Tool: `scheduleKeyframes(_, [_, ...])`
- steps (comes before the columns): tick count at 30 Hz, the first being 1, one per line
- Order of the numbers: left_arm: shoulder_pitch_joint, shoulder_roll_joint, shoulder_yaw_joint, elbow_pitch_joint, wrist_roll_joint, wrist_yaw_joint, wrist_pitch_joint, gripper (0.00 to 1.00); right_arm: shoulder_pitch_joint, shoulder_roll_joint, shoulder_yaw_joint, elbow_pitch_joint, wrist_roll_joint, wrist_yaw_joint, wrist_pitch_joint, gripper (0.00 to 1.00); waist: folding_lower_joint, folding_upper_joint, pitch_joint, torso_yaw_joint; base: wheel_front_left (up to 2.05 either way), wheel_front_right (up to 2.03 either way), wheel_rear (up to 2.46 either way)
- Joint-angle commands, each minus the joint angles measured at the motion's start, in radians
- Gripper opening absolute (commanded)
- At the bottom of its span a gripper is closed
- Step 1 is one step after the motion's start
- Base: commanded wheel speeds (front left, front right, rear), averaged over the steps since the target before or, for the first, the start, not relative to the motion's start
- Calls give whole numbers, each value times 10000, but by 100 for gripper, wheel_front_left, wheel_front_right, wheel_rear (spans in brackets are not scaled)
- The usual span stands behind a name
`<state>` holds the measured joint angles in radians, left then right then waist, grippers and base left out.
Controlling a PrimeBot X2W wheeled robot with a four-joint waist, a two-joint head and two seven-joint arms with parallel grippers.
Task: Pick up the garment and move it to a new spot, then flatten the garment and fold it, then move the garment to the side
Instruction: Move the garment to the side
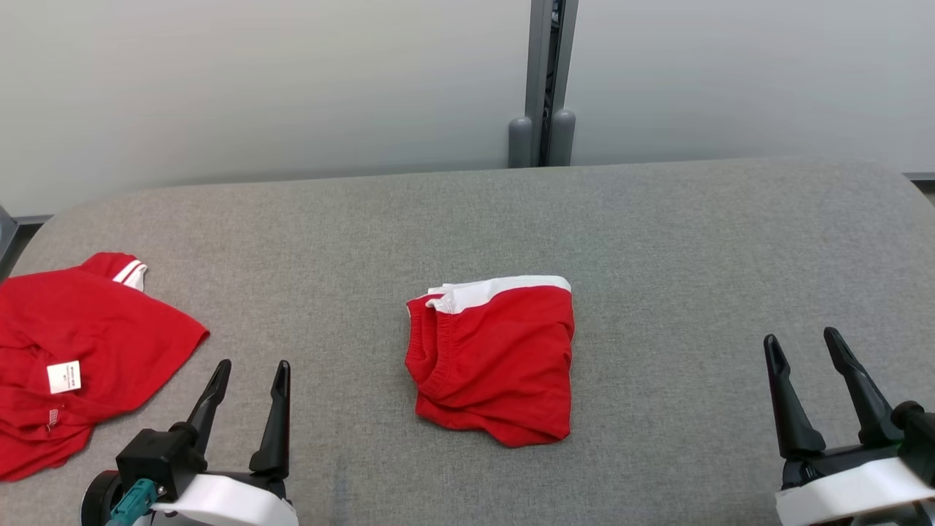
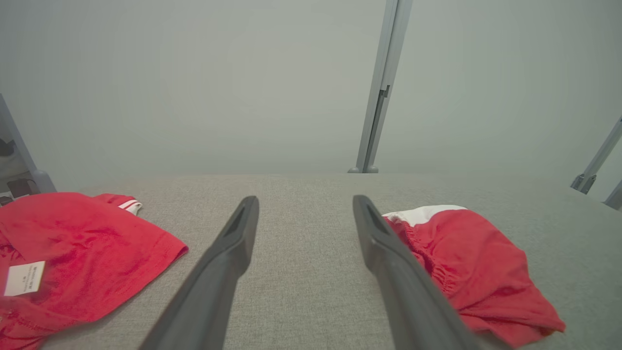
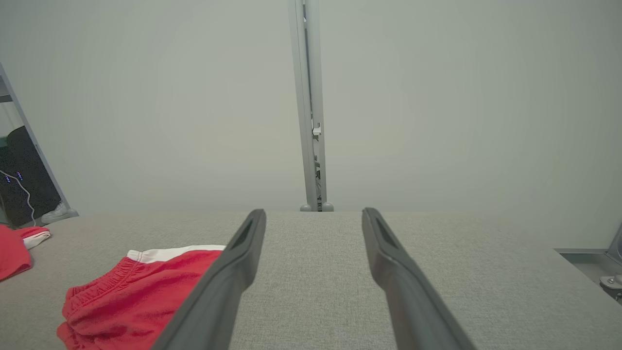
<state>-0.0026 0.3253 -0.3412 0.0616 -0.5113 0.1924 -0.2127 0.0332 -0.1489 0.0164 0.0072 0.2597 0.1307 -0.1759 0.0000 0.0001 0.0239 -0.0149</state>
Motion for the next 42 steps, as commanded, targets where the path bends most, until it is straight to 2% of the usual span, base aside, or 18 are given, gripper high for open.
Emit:
scheduleKeyframes(1, [131,67,31,-18,-75,40,-19,100,211,9,-27,-139,-71,2,91,100,0,-1,-180,-73,0,0,0])
scheduleKeyframes(19, [546,282,47,-99,-210,228,125,100,931,144,-243,-794,-315,2,492,100,0,-1,-634,-298,0,0,0])
scheduleKeyframes(42, [520,461,12,-323,-245,417,217,100,906,277,-286,-714,-333,2,400,100,0,-1,-600,-156,0,0,0])
